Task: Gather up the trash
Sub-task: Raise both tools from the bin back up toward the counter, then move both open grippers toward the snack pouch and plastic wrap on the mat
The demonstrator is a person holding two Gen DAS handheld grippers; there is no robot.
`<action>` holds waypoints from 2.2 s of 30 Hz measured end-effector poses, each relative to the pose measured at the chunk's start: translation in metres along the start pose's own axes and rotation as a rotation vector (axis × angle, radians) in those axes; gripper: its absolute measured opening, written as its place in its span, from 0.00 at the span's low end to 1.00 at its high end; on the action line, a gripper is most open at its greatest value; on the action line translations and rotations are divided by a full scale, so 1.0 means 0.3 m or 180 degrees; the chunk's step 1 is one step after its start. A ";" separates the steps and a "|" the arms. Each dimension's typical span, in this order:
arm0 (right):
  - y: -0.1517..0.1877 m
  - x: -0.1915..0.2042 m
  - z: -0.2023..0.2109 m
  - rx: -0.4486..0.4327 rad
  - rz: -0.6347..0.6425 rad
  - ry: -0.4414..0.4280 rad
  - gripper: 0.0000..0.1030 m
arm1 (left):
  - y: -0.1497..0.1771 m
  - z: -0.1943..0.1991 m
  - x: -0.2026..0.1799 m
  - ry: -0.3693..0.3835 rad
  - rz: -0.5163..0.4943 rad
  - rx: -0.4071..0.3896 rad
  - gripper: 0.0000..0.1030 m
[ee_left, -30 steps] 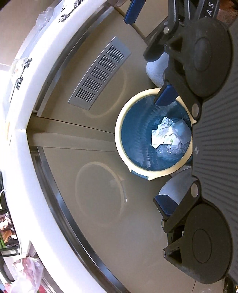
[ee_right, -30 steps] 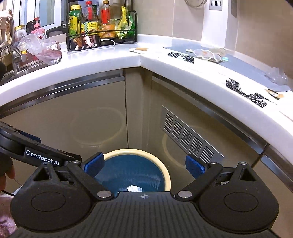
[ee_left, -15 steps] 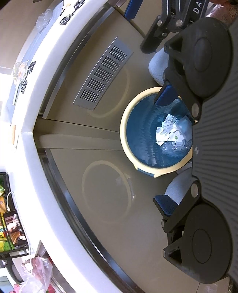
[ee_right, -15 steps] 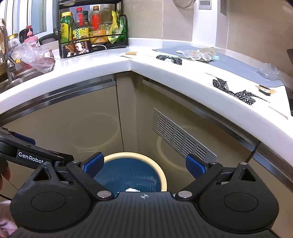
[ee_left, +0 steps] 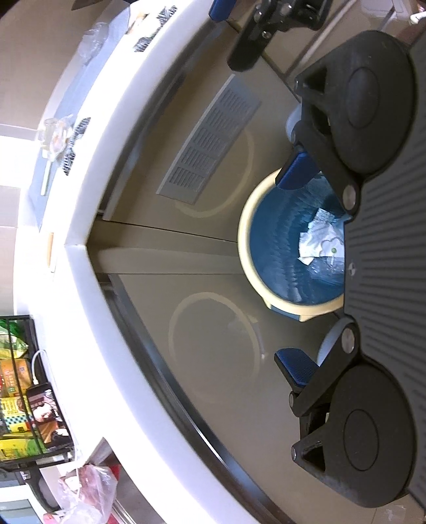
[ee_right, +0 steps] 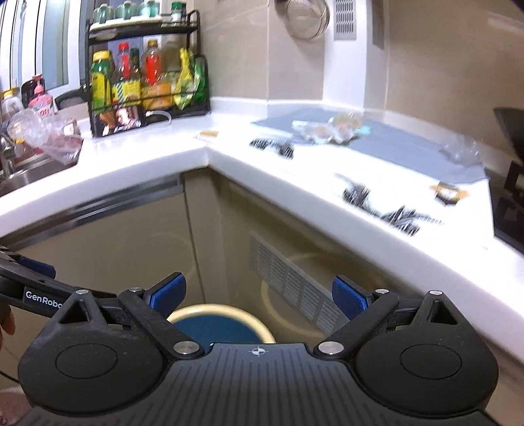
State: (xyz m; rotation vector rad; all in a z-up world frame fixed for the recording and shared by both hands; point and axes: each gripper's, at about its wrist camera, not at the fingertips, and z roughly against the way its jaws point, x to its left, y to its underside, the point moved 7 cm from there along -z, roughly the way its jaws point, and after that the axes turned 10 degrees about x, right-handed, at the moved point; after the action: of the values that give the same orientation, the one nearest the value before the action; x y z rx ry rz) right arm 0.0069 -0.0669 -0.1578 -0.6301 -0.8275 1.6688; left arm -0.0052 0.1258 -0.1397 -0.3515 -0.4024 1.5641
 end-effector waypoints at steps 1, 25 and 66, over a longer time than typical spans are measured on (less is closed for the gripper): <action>-0.012 -0.009 0.006 -0.0038 0.0002 0.0020 0.94 | -0.010 0.004 -0.002 0.0010 0.0002 -0.0018 1.00; -0.217 -0.216 0.098 -0.0195 0.0096 -0.0326 0.96 | -0.288 0.140 -0.123 0.0045 -0.0120 -0.0192 1.00; -0.563 -0.406 -0.040 -0.0682 -0.0382 0.0583 0.97 | -0.758 0.173 -0.205 0.0106 -0.0181 -0.0714 1.00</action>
State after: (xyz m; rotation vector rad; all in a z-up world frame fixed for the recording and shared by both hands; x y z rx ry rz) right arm 0.1464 -0.1591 -0.0332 -0.8512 -0.8995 1.4020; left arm 0.1747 0.0663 0.0097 -0.5340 -0.5593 1.4590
